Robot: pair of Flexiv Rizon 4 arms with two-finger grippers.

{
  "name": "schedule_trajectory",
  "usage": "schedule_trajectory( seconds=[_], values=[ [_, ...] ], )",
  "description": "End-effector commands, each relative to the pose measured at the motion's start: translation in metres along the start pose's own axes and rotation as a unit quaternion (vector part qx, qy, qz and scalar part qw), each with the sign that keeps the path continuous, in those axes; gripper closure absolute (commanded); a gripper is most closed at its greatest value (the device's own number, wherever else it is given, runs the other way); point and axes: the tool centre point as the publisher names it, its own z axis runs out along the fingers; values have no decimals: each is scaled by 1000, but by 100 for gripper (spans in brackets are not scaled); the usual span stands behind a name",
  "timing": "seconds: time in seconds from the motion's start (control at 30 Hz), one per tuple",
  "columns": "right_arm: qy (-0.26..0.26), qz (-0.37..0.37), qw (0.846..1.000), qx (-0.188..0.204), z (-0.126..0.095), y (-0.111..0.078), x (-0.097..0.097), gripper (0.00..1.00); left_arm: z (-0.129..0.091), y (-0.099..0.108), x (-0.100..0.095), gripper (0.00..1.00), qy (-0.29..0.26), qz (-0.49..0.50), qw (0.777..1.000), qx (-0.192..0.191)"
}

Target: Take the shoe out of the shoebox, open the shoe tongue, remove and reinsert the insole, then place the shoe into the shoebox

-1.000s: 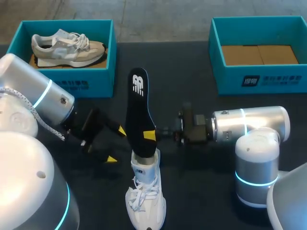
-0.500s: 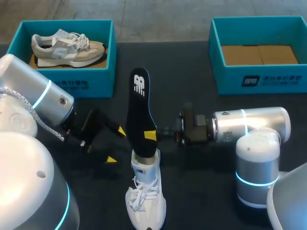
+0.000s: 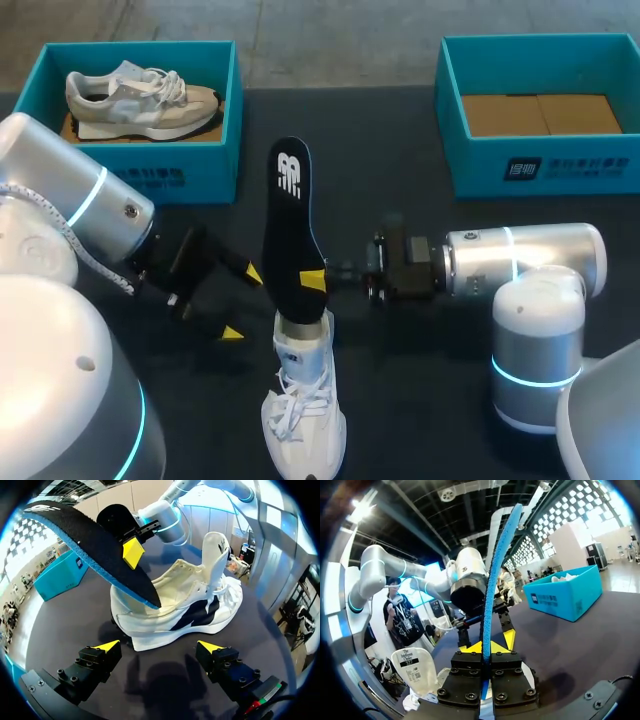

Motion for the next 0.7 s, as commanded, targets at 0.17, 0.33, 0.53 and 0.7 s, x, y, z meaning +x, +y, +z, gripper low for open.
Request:
schedule_trajectory(
  seconds=[0.17,0.33,0.53,0.7],
  values=[
    [3,-2,1000,-1,5,-2,-2,100,0,-1,1,0,-1,0,1000,-2],
    [0,-2,1000,-1,5,-3,0,100,0,-1,1,0,-1,0,1000,-2],
    [-3,2,1000,-2,2,-10,0,100,0,-1,1,0,-1,0,1000,-2],
    [-4,4,1000,-2,2,-13,2,100,0,-1,1,0,-1,0,1000,-2]
  ],
)
